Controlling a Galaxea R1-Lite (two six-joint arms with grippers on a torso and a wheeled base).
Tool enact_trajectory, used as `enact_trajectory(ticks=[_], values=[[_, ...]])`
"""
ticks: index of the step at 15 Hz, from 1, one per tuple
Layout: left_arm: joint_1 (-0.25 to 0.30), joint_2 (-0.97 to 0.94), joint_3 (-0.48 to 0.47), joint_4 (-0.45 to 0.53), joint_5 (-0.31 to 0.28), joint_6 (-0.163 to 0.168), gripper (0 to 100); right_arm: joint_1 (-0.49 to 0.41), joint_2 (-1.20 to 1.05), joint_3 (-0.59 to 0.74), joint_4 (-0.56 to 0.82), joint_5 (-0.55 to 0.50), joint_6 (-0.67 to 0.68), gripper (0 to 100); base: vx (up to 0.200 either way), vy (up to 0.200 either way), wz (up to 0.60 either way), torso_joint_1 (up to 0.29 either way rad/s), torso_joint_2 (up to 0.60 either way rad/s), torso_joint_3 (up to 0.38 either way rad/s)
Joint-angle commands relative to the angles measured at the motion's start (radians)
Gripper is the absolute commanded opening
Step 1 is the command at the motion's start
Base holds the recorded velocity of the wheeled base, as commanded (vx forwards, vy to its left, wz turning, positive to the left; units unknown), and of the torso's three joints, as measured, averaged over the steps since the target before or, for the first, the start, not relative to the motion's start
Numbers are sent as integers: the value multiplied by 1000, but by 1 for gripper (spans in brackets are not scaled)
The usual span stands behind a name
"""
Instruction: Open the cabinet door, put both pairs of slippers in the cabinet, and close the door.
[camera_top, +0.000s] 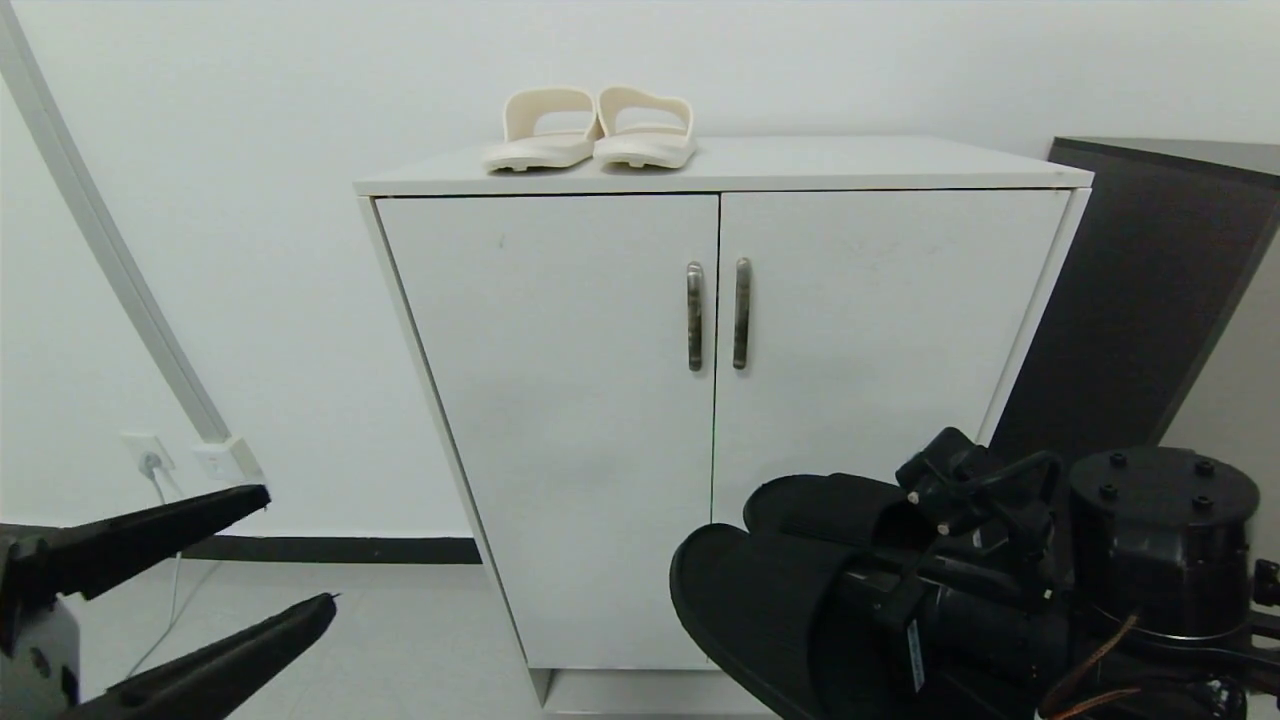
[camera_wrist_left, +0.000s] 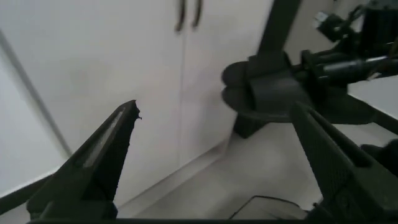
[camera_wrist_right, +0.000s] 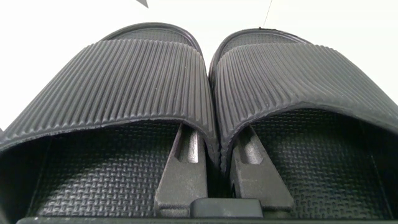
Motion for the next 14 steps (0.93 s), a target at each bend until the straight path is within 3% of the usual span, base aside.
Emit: enact_trajectory(ticks=[1,3,4,5,6,9,12,14], values=[[-106,140,-73,-1,25,-2,100,0,4,-1,0,-1,0,0,0,0,0,0,0,0],[-205,209,-133,-2,26,-16,100,-3,1,-1,-5,-1,2,0,0,0,0,0,0,0],[-271,255,-188,-2,34,-45,100,-3,2,0,-8,-1,2,0,0,0,0,0,0,0],[-294,276,-218,-2,45,-62,100,-3,2,2,-8,-1,2,0,0,0,0,0,0,0],[-350,353,-302,-2,71,-99,100,-3,7,-1,-8,-3,2,0,0,0,0,0,0,0],[-366,492,-380,-102,69,-119,100,-7,12,0,-9,-3,3,0,0,0,0,0,0,0],[-381,583,-412,-258,62,-205,100,-6,9,2,-9,16,6,0,0,0,0,0,0,0],[-416,644,-462,-284,37,-214,100,-6,12,6,-9,37,8,0,0,0,0,0,0,0]])
